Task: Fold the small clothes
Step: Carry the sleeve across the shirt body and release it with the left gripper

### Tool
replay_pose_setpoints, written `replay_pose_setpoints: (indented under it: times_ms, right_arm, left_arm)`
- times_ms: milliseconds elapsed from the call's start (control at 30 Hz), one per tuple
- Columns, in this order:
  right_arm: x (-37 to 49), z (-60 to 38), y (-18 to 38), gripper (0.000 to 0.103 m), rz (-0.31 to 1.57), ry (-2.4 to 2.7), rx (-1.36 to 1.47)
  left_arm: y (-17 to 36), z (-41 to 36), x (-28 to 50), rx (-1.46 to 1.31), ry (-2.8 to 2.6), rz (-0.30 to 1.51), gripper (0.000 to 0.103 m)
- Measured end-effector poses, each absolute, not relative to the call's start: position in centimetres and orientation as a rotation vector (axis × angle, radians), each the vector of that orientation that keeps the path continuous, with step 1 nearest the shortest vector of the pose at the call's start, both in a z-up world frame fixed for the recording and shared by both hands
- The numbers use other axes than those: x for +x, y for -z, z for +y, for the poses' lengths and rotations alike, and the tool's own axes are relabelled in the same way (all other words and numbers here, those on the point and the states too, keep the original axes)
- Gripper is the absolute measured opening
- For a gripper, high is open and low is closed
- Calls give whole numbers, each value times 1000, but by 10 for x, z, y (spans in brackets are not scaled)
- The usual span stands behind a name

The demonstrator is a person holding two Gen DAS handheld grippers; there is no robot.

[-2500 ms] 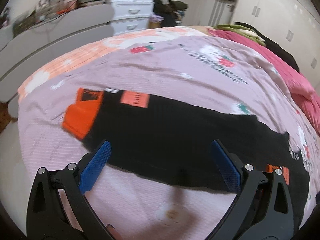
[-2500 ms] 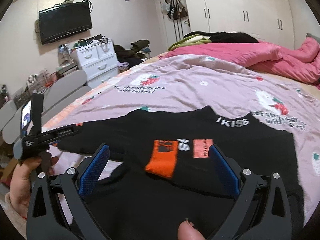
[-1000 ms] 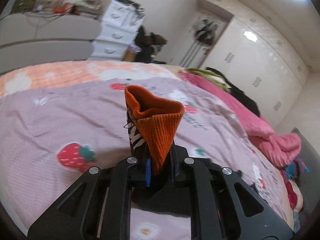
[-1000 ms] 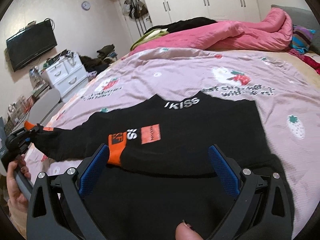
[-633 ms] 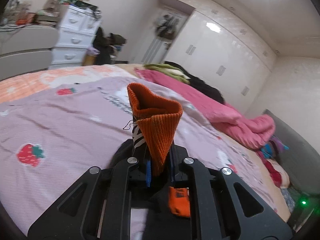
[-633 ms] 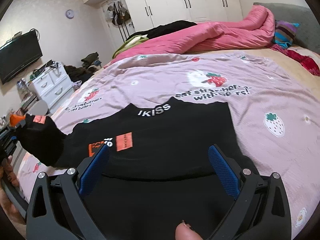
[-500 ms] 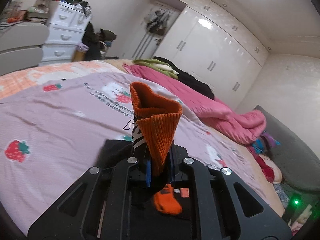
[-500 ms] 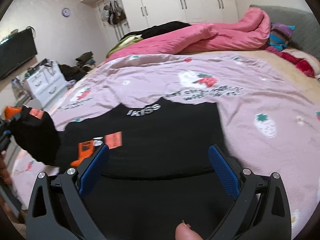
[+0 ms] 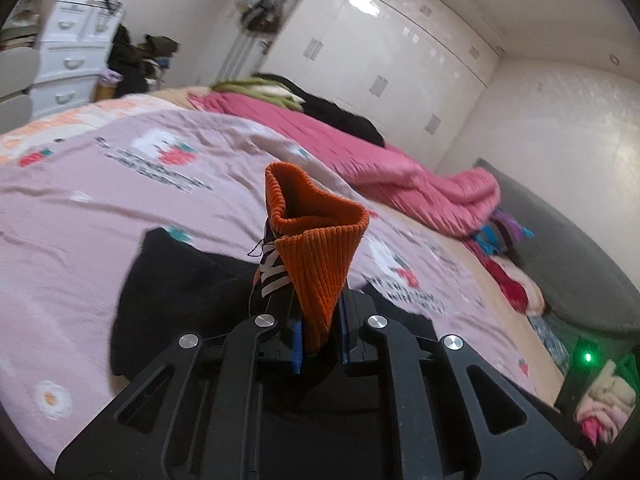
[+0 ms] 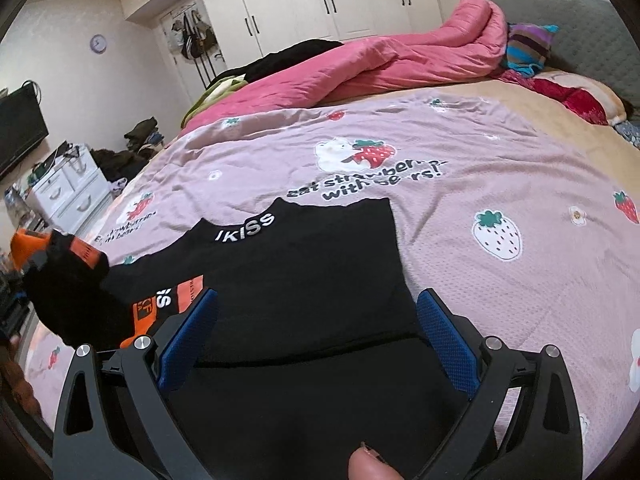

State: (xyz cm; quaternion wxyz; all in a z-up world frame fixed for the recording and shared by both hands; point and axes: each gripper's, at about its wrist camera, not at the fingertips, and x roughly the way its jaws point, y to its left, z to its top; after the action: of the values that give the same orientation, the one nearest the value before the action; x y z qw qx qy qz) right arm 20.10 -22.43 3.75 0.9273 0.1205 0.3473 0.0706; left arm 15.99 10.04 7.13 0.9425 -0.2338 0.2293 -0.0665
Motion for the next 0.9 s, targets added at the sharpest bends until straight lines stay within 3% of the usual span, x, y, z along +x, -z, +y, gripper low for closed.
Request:
replay_pose_setpoints:
  times_ms: [567,633,700,767,900]
  right_arm:
    - [205,-274,-31,99,725,-73,407]
    - [206,-277,-30,99,730,-68,419]
    - [206,-279,-29,99,734,-70,431]
    - [207,-280,-27,99,740,-77,441]
    - [211,-274,-23,99,760,-101,432]
  left_arm:
    - [-15,7,195,-266,324,691,7]
    - [-11,0,197,-243,366,707,12]
    - [-9,-4,198,-229,393,720,28]
    - [-8,-3,199,-238,404,733,35]
    - [-12,6,200,-272,439,733,58]
